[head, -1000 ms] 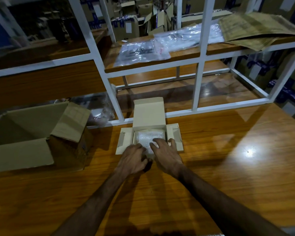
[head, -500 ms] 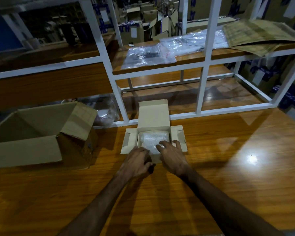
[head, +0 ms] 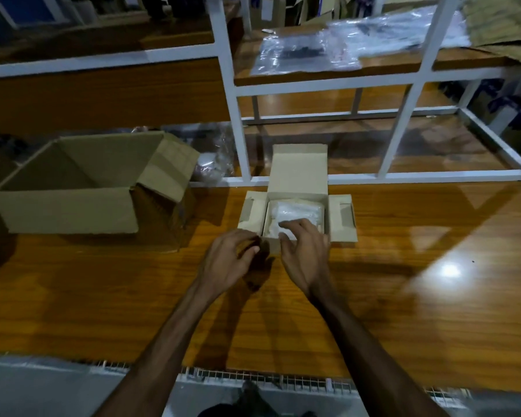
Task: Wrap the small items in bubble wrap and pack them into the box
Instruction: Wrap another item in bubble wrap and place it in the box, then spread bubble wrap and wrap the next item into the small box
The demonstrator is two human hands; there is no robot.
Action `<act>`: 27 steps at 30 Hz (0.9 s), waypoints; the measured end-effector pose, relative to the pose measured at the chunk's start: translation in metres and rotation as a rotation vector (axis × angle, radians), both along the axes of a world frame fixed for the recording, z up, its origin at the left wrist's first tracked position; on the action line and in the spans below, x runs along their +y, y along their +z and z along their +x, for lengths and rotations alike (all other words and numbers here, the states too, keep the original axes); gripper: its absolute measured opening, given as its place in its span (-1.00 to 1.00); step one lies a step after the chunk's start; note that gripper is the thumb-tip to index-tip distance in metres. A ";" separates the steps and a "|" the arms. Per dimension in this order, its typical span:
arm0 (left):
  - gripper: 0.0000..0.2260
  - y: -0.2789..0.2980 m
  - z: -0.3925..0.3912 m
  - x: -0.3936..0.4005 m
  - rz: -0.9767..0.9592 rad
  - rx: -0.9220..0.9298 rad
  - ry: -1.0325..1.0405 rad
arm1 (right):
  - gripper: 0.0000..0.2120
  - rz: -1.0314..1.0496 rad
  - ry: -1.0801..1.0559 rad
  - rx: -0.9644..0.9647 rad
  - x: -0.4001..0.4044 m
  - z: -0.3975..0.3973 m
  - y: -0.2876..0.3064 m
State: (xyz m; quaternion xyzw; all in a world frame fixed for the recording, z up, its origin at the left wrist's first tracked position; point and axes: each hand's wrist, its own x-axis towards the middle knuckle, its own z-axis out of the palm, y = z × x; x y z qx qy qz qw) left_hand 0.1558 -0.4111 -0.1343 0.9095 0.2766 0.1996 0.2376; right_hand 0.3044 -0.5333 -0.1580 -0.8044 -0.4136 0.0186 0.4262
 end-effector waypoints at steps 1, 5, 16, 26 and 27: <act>-0.71 0.008 -0.005 0.005 0.005 -0.020 0.020 | -0.74 0.045 0.026 0.024 0.009 -0.007 0.009; -0.75 0.042 -0.040 0.032 -0.001 -0.125 0.038 | -0.75 0.155 0.135 0.112 0.050 -0.037 0.052; -0.86 0.117 -0.175 0.180 -0.006 -0.290 0.105 | -0.79 0.083 0.473 -0.022 0.225 -0.124 0.151; -0.76 0.131 -0.177 0.348 -0.035 0.272 -0.061 | -0.81 -0.360 0.601 -0.271 0.357 -0.114 0.171; -0.72 0.129 -0.169 0.359 -0.098 0.355 -0.088 | -0.82 -0.422 0.600 -0.287 0.366 -0.110 0.170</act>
